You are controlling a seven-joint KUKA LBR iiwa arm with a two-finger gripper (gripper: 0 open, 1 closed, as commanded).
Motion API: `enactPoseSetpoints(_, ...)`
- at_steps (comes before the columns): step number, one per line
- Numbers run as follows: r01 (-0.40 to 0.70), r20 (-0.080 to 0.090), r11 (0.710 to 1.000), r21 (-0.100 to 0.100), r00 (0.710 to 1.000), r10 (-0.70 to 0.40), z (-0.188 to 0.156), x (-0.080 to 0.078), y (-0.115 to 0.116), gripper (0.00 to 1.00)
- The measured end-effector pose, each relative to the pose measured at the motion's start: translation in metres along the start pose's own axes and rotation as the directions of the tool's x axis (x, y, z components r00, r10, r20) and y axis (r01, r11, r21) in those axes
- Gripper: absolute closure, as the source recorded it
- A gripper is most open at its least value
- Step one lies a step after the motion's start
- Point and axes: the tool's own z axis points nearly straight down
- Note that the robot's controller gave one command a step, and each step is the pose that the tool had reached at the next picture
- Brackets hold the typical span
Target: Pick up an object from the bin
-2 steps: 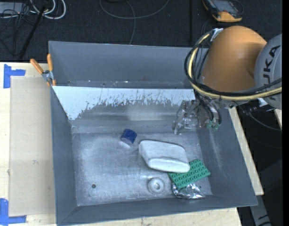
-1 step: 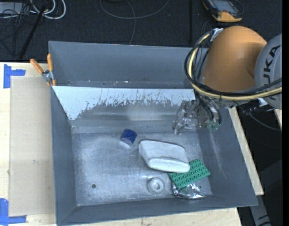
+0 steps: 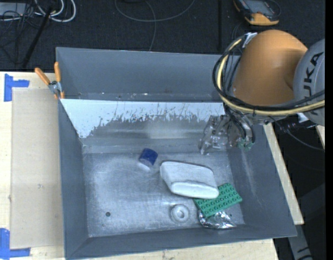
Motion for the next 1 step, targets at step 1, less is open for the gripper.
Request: enactPoseSetpoints(1,0.0,0.0,1.0,0.0,1.0,0.0,0.0,0.0,0.0,1.0)
